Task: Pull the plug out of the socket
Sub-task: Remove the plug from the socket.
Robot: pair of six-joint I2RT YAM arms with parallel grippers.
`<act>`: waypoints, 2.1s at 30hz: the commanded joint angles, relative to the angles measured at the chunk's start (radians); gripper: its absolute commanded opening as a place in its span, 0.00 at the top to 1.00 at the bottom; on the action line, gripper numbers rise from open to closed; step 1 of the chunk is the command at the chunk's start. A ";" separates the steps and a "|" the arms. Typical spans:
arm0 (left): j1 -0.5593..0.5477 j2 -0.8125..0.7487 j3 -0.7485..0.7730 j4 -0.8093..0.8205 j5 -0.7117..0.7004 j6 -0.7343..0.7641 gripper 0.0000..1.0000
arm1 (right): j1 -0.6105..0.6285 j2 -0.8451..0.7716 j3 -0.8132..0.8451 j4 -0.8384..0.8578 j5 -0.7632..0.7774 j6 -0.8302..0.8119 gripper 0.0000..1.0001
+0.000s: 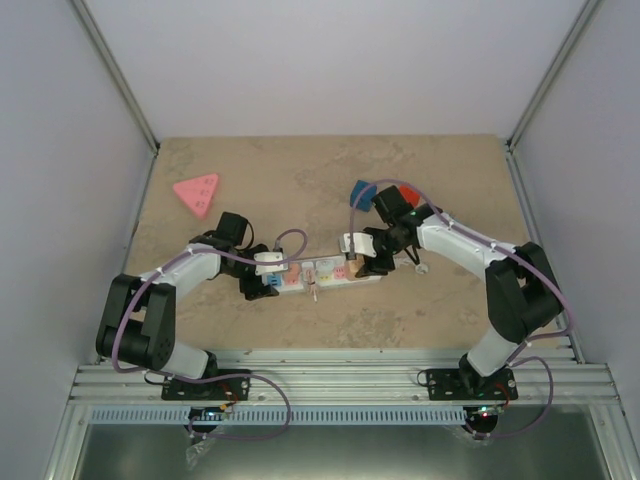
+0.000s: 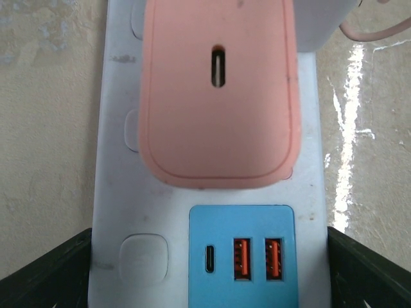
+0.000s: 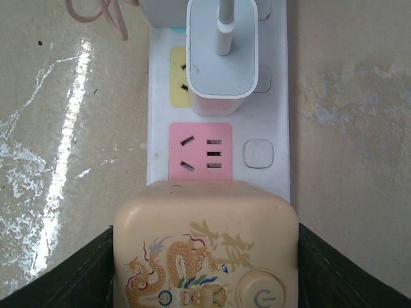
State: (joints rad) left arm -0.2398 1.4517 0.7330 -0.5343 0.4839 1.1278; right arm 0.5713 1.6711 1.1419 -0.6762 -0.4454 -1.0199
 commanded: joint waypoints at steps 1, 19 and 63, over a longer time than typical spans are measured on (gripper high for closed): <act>0.005 -0.007 0.017 0.039 0.045 -0.013 1.00 | -0.022 -0.012 0.023 -0.040 -0.097 -0.009 0.72; 0.008 -0.012 0.019 0.048 0.048 -0.023 1.00 | 0.043 -0.094 -0.110 0.137 0.077 -0.027 0.72; 0.014 -0.006 0.016 0.057 0.056 -0.024 1.00 | 0.088 -0.046 -0.039 0.073 0.177 0.016 0.70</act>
State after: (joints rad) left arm -0.2337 1.4517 0.7326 -0.5167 0.4835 1.1297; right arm 0.6350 1.6295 1.0866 -0.5976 -0.3252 -1.0206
